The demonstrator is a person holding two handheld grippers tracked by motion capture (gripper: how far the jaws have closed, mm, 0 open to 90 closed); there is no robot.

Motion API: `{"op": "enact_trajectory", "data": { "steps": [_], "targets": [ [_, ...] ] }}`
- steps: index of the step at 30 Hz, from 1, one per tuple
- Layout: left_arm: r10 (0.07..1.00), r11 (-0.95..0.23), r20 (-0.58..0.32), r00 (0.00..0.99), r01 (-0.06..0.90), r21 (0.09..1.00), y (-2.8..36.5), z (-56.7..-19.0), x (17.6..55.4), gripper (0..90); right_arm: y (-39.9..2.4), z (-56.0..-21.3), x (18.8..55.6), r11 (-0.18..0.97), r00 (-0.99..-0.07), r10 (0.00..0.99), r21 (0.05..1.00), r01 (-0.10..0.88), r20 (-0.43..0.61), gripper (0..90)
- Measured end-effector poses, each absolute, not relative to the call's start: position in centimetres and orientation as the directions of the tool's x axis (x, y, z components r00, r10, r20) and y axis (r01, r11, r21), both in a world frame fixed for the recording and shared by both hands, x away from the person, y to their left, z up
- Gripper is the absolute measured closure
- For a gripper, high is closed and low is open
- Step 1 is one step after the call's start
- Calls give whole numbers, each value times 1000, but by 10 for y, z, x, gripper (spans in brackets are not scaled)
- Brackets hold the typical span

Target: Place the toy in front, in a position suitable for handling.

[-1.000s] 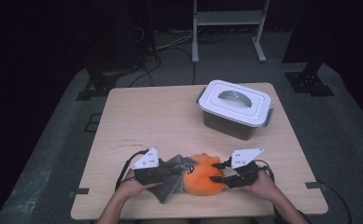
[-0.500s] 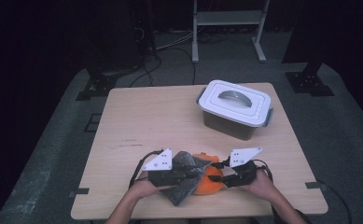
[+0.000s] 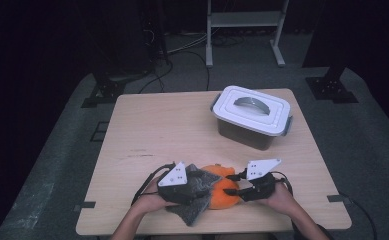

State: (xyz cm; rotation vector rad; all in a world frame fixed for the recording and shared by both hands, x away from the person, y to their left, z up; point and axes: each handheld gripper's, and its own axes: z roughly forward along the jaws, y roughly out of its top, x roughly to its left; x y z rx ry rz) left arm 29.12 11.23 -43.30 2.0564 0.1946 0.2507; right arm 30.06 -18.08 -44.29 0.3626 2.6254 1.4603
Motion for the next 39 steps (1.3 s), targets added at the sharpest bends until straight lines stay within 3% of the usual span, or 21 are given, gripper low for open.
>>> {"op": "enact_trajectory", "data": {
  "steps": [3,8,14,18,21,26,32,39],
  "targets": [
    [235,-453,66,970,49,890,118,-429,295,635,-181,-443,301,507,-964,265,848,153,15,549],
    [254,-437,34,967,83,896,135,-430,302,735,-182,-443,301,505,-964,265,849,155,19,550],
    [265,-408,-7,964,119,905,146,-434,304,747,-182,-443,303,501,-963,267,850,163,28,556],
    [177,-359,-7,984,72,931,131,-429,295,747,-181,-441,302,505,-961,275,847,166,24,562],
    [144,-387,23,989,35,922,119,-431,291,742,-180,-441,302,509,-961,276,845,164,20,562],
    [193,-419,46,980,40,907,129,-432,296,755,-180,-441,301,510,-962,271,846,155,12,569],
    [259,-409,14,966,97,907,150,-437,306,753,-179,-441,298,518,-963,269,843,141,-5,572],
    [171,-356,46,984,18,934,127,-422,293,753,-175,-437,306,460,-936,341,854,241,81,610]
  ]
}}
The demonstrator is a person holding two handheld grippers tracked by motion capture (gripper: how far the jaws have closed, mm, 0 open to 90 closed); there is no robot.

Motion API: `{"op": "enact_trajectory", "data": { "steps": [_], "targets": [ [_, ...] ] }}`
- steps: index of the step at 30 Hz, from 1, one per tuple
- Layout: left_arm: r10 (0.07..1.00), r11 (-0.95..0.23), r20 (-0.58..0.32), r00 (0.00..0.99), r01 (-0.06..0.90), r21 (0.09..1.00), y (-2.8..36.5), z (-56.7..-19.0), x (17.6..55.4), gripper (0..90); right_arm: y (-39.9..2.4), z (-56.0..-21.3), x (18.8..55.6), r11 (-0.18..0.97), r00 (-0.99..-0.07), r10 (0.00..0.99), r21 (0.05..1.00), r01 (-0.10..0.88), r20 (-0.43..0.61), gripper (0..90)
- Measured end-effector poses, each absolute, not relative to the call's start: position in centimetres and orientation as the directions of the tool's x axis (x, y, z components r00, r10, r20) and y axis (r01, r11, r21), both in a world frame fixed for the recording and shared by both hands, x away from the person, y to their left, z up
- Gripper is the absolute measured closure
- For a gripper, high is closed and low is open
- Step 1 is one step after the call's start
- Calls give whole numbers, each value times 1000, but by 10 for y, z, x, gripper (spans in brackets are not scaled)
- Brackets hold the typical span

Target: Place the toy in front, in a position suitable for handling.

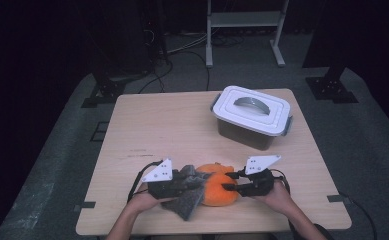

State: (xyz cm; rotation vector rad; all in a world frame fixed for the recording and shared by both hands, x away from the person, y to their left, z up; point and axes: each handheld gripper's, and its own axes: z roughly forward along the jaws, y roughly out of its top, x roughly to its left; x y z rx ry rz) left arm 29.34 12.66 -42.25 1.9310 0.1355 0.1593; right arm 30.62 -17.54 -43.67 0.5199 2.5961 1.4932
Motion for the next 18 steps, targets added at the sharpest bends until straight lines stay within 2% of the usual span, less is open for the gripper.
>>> {"op": "enact_trajectory", "data": {
  "steps": [3,5,6,9,11,16,18],
  "targets": [
    [174,-424,87,981,-5,906,118,-425,294,752,-165,-436,305,467,-935,348,851,241,74,584],
    [186,-420,69,980,16,907,124,-430,297,754,-165,-434,305,468,-942,330,855,223,65,495],
    [196,-429,79,978,13,903,126,-431,298,755,-170,-431,306,450,-948,311,867,217,76,480],
    [234,-427,73,970,34,904,137,-431,303,754,-181,-427,310,427,-963,254,884,193,88,476],
    [236,-424,64,970,43,905,139,-432,304,754,-183,-430,313,429,-966,242,884,187,87,489],
    [208,-405,65,976,26,914,130,-425,298,752,-171,-434,312,453,-957,278,869,201,77,625],
    [181,-389,63,981,12,921,126,-422,295,751,-170,-434,312,451,-952,298,868,207,73,630]
  ]
}}
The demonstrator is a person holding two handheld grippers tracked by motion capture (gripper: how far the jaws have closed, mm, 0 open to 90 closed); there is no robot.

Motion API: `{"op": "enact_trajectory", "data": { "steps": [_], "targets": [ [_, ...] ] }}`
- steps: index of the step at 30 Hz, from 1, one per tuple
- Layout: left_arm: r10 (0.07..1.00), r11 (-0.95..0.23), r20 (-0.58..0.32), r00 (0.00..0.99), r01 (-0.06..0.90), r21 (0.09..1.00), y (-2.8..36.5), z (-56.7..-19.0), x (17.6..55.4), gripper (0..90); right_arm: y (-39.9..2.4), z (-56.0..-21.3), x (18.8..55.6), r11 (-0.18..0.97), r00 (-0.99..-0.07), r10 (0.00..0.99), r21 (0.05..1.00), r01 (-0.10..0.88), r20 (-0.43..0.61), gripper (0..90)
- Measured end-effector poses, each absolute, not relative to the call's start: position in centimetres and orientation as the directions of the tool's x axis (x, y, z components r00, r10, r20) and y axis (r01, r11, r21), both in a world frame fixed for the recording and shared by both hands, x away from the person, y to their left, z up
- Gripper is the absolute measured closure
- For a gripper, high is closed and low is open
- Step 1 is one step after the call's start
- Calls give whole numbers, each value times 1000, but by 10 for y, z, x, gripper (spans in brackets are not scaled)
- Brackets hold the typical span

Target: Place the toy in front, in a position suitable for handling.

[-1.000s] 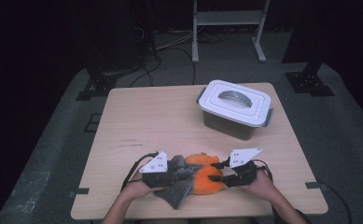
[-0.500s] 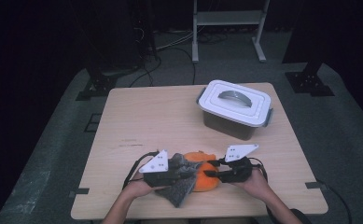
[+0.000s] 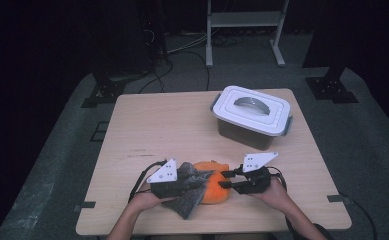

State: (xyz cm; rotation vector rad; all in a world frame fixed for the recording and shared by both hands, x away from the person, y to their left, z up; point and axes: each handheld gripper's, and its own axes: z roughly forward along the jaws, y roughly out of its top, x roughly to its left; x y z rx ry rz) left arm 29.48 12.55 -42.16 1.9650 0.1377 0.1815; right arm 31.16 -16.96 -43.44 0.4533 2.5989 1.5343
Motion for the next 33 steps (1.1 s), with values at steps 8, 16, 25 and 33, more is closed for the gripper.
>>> {"op": "enact_trajectory", "data": {
  "steps": [8,16,25,33],
  "targets": [
    [192,-449,120,974,-21,893,123,-424,295,750,-164,-438,308,471,-951,305,860,198,53,642],
    [242,-443,84,967,33,896,138,-428,301,750,-160,-439,307,482,-956,288,855,191,52,622],
    [201,-429,56,978,37,902,130,-427,295,750,-155,-434,303,481,-957,287,859,175,35,503],
    [293,-415,83,952,49,908,142,-418,304,749,-154,-440,300,533,-969,241,841,89,-50,606]
  ]
}}
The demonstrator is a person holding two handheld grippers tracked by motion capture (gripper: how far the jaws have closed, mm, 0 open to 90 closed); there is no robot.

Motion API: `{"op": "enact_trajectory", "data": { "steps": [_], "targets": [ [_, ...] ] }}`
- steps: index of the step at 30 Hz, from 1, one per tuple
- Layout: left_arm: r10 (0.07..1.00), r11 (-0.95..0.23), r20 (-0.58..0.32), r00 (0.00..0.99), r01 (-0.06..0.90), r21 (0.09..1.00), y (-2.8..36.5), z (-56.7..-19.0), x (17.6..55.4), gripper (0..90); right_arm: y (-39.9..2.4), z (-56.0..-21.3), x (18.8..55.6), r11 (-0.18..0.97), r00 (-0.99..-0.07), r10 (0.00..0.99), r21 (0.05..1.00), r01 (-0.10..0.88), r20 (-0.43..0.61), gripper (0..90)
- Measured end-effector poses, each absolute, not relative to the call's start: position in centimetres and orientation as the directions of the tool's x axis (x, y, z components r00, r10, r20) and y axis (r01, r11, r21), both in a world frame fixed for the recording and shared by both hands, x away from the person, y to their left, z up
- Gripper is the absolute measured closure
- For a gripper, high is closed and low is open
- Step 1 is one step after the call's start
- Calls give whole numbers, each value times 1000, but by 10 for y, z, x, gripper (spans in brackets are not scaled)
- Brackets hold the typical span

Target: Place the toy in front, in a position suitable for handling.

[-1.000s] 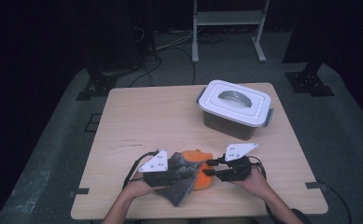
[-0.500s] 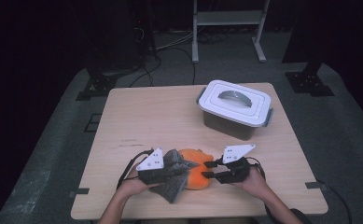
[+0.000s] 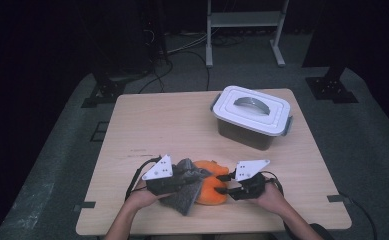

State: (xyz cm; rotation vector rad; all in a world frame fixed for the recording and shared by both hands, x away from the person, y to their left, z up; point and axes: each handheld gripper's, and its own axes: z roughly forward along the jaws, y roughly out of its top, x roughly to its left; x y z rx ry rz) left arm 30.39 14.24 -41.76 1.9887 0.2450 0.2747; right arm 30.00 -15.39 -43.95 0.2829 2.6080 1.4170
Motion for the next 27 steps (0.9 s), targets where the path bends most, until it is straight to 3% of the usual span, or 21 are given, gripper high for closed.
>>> {"op": "enact_trajectory", "data": {
  "steps": [4,7,9,13,18,22,24,27],
  "targets": [
    [287,-434,61,956,73,898,141,-424,303,750,-158,-434,302,556,-976,214,827,81,-48,560],
    [235,-425,24,972,80,902,139,-425,299,752,-163,-421,303,457,-964,266,879,138,13,484],
    [220,-412,10,976,84,908,139,-424,298,751,-158,-422,308,459,-959,281,873,163,32,458],
    [271,-383,31,962,78,920,149,-417,301,751,-148,-433,307,489,-965,261,861,139,8,518],
    [334,-381,32,942,104,919,161,-415,307,750,-155,-438,301,527,-985,155,849,17,-76,560],
    [297,-383,-16,955,134,914,154,-424,307,750,-154,-438,297,542,-984,131,840,-33,-124,560],
    [234,-339,-61,970,141,930,151,-424,305,749,-150,-436,295,560,-982,120,826,-54,-146,561],
    [219,-356,-39,975,117,927,147,-423,302,746,-147,-437,293,565,-982,112,822,-66,-155,566]
  ]
}}
